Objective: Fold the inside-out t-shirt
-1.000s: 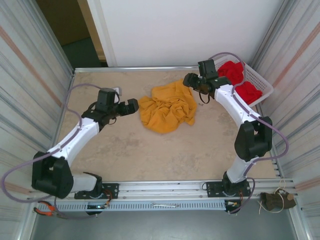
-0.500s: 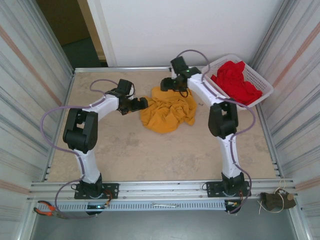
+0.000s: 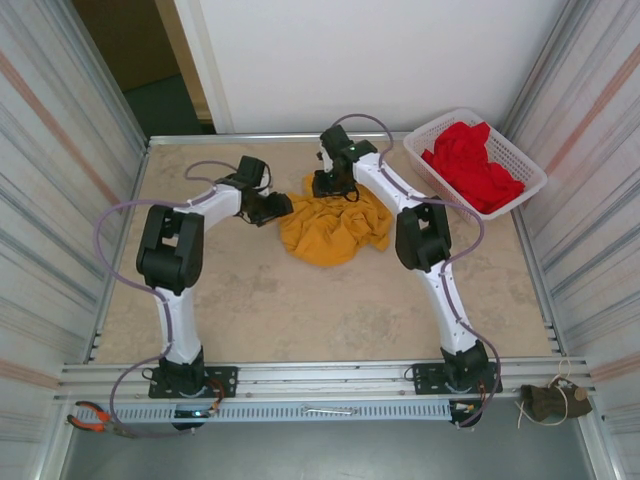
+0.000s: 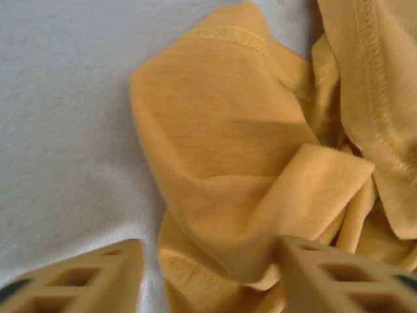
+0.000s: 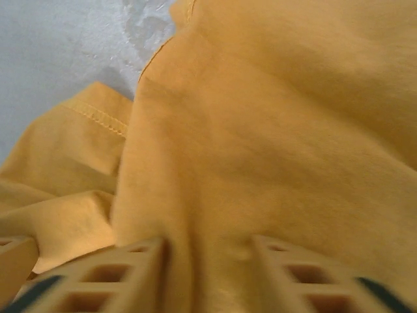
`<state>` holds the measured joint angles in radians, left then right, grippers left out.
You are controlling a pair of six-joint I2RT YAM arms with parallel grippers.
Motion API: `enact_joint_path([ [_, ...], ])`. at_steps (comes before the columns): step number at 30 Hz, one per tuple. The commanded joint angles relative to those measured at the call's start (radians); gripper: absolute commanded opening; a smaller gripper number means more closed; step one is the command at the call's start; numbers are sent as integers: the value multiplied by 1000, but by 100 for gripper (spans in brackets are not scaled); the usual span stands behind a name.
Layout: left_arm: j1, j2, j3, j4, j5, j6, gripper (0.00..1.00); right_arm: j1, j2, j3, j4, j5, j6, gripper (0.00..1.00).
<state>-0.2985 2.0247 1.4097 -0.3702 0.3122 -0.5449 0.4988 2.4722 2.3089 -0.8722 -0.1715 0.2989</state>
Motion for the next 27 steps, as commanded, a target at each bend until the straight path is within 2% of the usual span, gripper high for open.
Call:
enact_joint_path([
  [1,-10,25,12,24,29,2,21,-49,-59,-27,-17,-69,15,0],
  [2,-10,16,24,18,19,15,6,-70,-96,-45,-6,-90,27,0],
  [3,-8,-3,36,10,4,30,0,-90,-143,-68,11,-107,40,0],
  [7,41,-108,101,-17,-5,69,0,-170,-364,-177,114,-141,107,0],
  [12,163,-222,215,-8,111,6,0,-272,-635,-329,294,-190,249,0],
  [17,217,-321,261,27,192,-42,0,-311,-829,-482,428,-206,326,0],
  [21,220,-421,192,54,209,-49,0,-304,-980,-659,531,-189,361,0],
  [27,218,-602,-71,93,189,-59,0,-253,-1202,-1014,588,-113,373,0],
])
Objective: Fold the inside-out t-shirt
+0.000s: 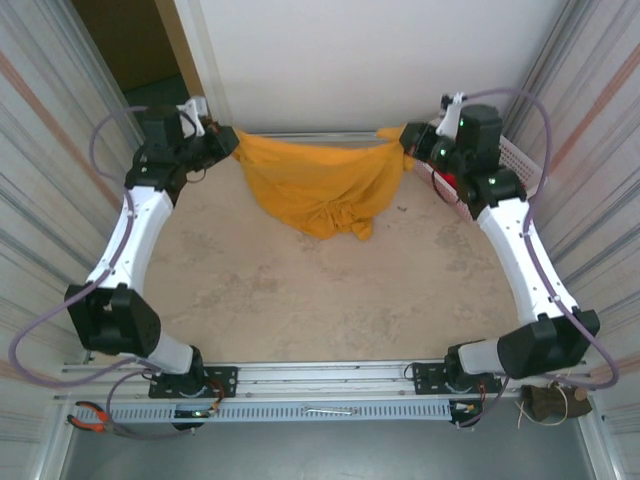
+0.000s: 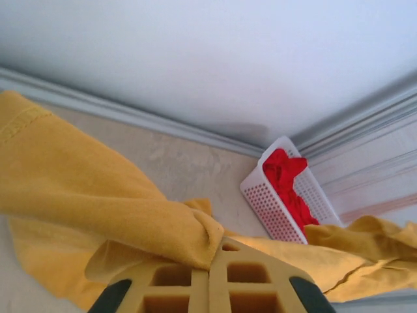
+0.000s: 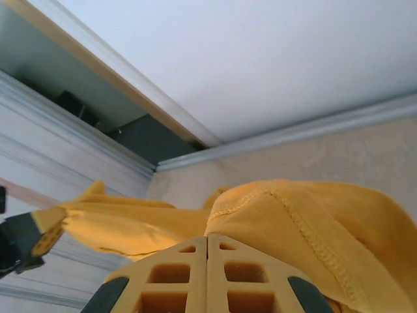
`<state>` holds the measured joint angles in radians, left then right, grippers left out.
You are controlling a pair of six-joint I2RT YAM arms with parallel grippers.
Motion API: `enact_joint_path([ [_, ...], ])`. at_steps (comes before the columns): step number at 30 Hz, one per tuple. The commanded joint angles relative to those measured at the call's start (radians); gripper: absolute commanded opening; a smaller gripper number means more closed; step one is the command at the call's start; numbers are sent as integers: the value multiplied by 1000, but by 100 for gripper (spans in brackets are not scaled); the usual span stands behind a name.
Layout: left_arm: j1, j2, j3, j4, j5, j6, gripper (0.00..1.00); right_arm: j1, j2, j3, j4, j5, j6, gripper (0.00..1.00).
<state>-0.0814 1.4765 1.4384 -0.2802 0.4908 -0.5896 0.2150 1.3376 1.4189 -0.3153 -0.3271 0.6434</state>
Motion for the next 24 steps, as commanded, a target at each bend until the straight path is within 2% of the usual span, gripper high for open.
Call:
enact_joint_path([
  [1,1,-89,-164,4,2,-16,0,52,-102,-186,26,68,25,0],
  [5,-1,-209,-429,21,-20,-34,0,167,-223,-438,2,223,71,0],
  [6,-2,-229,-481,19,-21,-35,12,198,-246,-497,-3,267,88,1],
  [7,-1,-250,-533,11,-31,-35,32,231,-269,-557,-23,319,110,15],
  [8,-2,-269,-575,-3,-44,-34,49,258,-301,-604,-49,387,137,35],
  [10,-2,-300,-630,-32,-79,-32,66,284,-343,-666,-106,479,170,56],
  [11,-1,-311,-651,-39,-95,-30,70,285,-389,-684,-140,524,182,61],
  [14,0,-330,-679,-56,-144,-34,74,269,-426,-691,-180,581,151,67],
  [17,0,-324,-679,-68,-190,-39,78,237,-361,-629,-210,569,81,71],
  [24,3,-293,-663,-131,-278,-33,80,253,3,-444,-208,444,-56,74],
])
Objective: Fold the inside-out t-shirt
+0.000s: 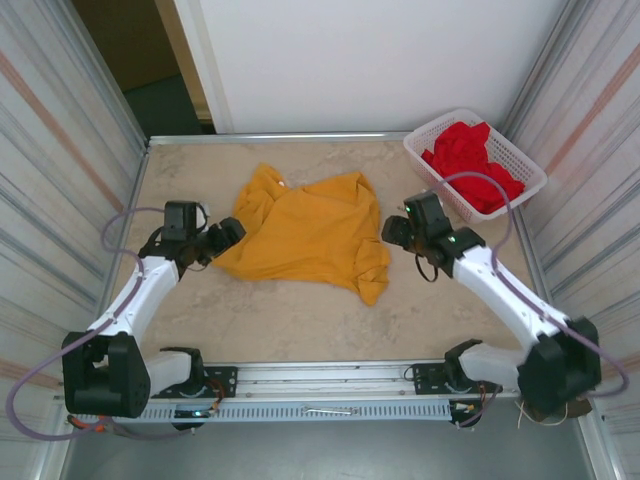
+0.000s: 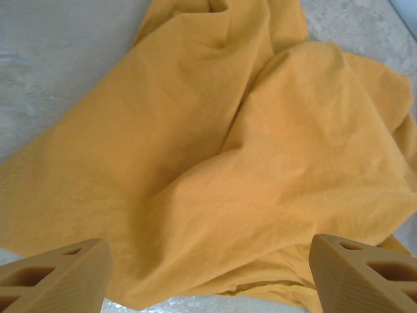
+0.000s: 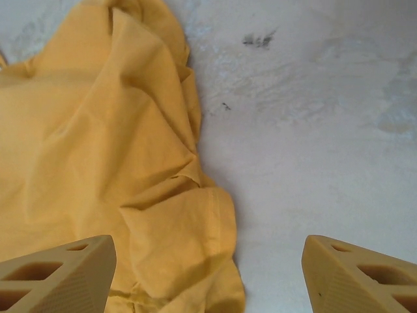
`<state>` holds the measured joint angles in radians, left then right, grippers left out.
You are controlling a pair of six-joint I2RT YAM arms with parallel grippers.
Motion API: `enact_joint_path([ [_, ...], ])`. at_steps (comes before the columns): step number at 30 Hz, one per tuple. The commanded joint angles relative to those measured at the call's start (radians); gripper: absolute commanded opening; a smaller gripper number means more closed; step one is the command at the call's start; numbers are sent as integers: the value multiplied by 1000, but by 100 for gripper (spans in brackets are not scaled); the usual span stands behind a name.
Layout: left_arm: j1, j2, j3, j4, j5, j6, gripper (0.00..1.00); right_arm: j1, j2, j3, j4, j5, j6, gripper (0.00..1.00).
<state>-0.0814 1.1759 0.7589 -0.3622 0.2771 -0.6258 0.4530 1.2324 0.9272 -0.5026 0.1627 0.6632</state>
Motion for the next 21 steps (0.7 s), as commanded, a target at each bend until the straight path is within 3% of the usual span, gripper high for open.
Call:
enact_joint_path([
  [1,2,8,16,-55,-72,5,80,25,156,69,-14,-60,-85,74],
  [9,4,7,6,-87,-60,-10,81,64,368,61,62,-95,-59,76],
  [10,5,8,-1,-91,-61,-15,81,63,385,58,78,-101,-55,73],
  [11,4,8,-8,-94,-60,-21,81,61,402,59,87,-106,-54,61],
  [14,3,9,-34,-110,-71,-39,81,50,392,65,82,-107,-62,3],
  [17,2,17,-64,-115,-71,-52,81,14,278,59,44,-90,-66,0],
  [21,-9,21,-117,-60,-55,-70,79,-74,14,57,4,-104,-60,0],
])
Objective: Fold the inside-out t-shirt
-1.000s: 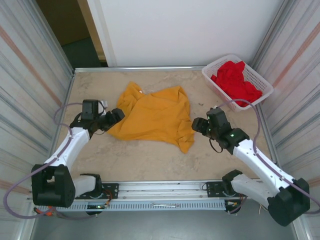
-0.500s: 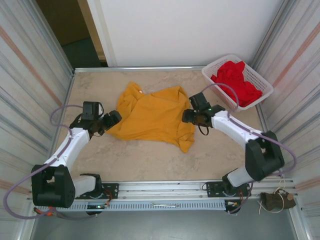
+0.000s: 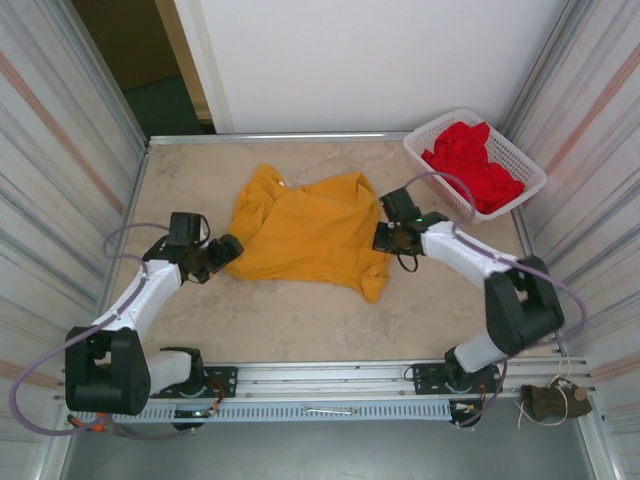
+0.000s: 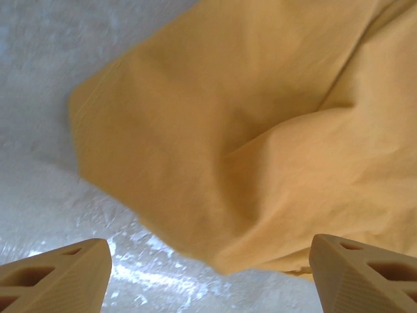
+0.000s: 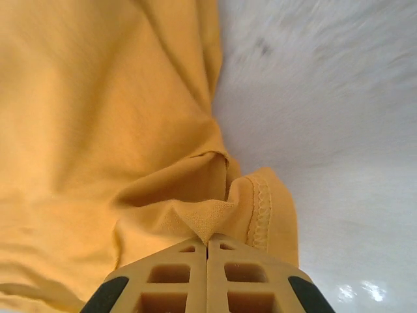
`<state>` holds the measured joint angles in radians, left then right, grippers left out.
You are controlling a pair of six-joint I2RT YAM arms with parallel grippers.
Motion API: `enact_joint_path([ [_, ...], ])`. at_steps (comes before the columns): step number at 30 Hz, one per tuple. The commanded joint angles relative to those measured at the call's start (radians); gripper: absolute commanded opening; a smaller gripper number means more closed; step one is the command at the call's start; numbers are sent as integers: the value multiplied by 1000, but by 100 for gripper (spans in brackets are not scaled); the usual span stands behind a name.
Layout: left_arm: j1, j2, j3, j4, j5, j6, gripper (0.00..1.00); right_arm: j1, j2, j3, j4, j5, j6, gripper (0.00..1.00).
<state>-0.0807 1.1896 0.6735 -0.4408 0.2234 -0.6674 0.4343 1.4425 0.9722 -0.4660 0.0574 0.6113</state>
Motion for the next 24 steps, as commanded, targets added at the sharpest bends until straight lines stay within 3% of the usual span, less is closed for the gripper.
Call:
enact_joint_path([
  [1,-18,7,-39,33,1,-32,79,-70,-242,19,-40,-4,-7,0],
  [6,-86,12,-51,106,-13,-54,79,-170,-426,76,-63,-65,-3,0],
  [13,-210,40,-20,155,-45,-97,78,-181,-429,38,-52,-123,8,0],
  [24,-509,87,-20,210,-129,-243,80,-184,-432,6,-37,-122,11,0],
])
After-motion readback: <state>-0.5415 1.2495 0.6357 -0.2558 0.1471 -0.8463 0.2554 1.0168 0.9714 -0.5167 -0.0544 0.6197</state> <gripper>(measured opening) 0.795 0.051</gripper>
